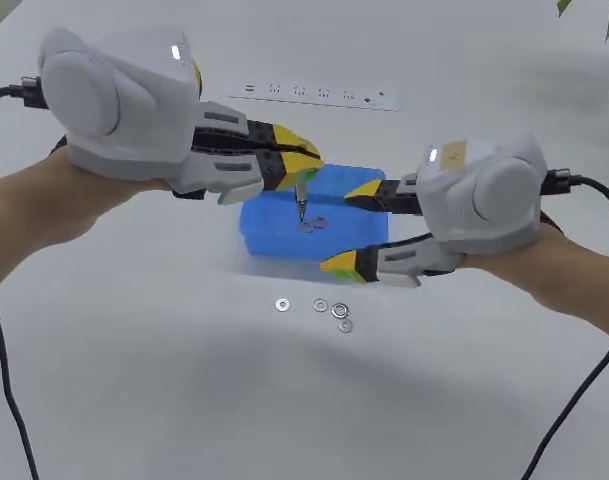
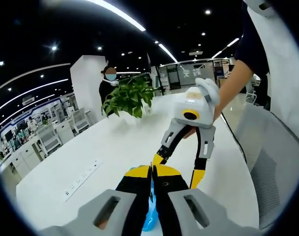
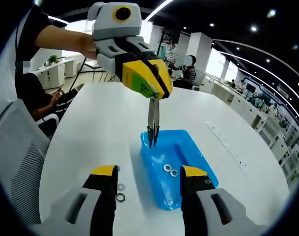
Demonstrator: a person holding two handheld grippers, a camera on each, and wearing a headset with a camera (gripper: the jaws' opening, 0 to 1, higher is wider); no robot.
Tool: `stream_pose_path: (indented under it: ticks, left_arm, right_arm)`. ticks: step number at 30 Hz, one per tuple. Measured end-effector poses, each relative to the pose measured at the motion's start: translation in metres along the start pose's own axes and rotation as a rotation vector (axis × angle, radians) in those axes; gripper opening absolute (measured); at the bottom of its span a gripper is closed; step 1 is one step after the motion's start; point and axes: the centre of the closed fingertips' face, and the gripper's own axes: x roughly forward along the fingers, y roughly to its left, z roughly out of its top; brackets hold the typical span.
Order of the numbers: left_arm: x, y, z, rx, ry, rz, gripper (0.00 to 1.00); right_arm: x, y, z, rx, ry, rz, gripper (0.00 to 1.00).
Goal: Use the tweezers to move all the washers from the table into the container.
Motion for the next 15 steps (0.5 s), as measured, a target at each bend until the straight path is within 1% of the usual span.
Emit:
stream_pose_path:
  ticks: [2,5,8,9,11,12,15]
  left_arm:
    - [-0.004,-0.002,0.001,-0.001,0.000,0.003,0.05]
    - [-0.009,-0.006,0.003,0.001,0.002,0.005,0.05]
    - [-0.013,-0.012,0.003,0.000,0.001,0.003,0.05]
    - [-0.015,-0.015,0.002,-0.006,0.002,0.003,0.05]
    - [-0.017,-0.020,0.000,-0.012,0.004,0.001,0.05]
    - [-0.018,-0.021,-0.002,-0.012,0.006,0.002,0.05]
    - [-0.022,-0.025,-0.005,-0.029,0.010,0.007,0.05]
  right_arm:
    - [-0.005,0.001,-0.001,0.003,-0.011,-0.026,0.55]
    - [-0.012,0.003,-0.008,0.000,0.000,-0.049,0.58]
    - [-0.019,0.009,-0.015,0.038,-0.002,-0.067,0.62]
    - [-0.022,0.011,-0.019,0.061,-0.001,-0.074,0.63]
    - [-0.026,0.017,-0.025,0.113,-0.004,-0.079,0.67]
    - [-0.029,0.019,-0.027,0.125,-0.008,-0.078,0.69]
    - [-0.034,0.027,-0.035,0.138,-0.002,-0.058,0.70]
